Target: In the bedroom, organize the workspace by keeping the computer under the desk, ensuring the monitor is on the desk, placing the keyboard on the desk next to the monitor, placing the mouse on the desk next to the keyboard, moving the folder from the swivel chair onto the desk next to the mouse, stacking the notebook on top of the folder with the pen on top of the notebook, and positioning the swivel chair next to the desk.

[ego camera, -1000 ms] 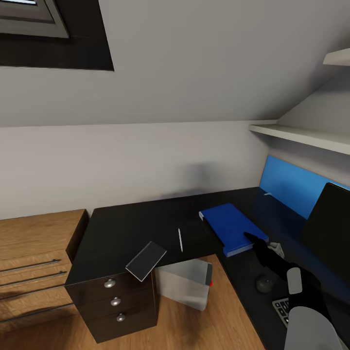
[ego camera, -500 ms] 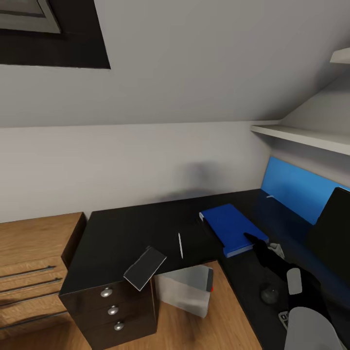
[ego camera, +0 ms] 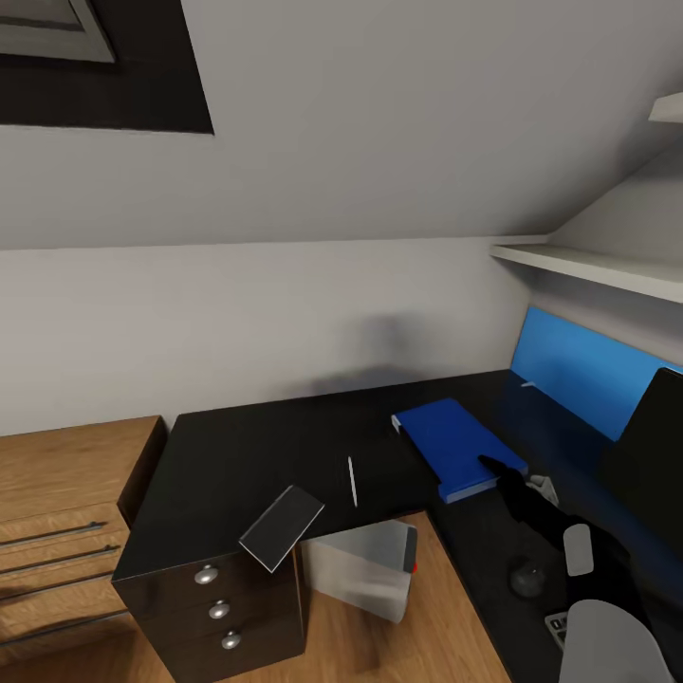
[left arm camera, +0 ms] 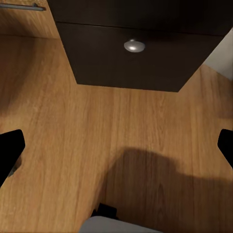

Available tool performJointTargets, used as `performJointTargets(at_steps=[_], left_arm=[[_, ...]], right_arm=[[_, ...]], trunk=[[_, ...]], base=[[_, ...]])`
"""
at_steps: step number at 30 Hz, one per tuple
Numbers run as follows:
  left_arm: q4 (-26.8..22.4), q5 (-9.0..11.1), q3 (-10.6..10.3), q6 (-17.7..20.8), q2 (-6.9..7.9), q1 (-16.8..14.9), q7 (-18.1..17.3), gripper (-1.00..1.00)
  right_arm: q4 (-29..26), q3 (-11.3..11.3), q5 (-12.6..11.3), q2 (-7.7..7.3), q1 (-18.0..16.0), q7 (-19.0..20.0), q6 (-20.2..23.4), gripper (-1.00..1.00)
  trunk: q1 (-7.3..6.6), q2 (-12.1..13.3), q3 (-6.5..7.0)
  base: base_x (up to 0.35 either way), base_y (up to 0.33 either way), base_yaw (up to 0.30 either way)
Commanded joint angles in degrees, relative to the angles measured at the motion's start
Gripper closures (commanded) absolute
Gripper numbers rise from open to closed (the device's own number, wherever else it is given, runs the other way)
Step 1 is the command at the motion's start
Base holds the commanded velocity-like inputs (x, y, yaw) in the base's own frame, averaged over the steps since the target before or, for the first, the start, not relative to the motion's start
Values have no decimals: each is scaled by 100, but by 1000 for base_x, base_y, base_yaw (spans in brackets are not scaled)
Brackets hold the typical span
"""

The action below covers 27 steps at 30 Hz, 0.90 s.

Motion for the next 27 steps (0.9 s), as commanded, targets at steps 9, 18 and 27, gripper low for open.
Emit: performJointTargets(at_steps=[9, 18, 27], left_arm=[[-20, 48, 0, -15, -4, 2, -7, -100], [-21, 47, 0, -15, -6, 2, -6, -100], [-21, 47, 0, -15, -13, 2, -10, -100]], right_arm=[[-4, -34, -23, -129, -8, -447, 90, 100], [-4, -23, -164, -149, -8, -704, 78, 100], [-4, -13, -185, -158, -8, -679, 37, 100]], trunk=[[1, -6, -7], [155, -286, -133], [353, -647, -294]], base=[[0, 0, 0], [0, 0, 0], [0, 0, 0]])
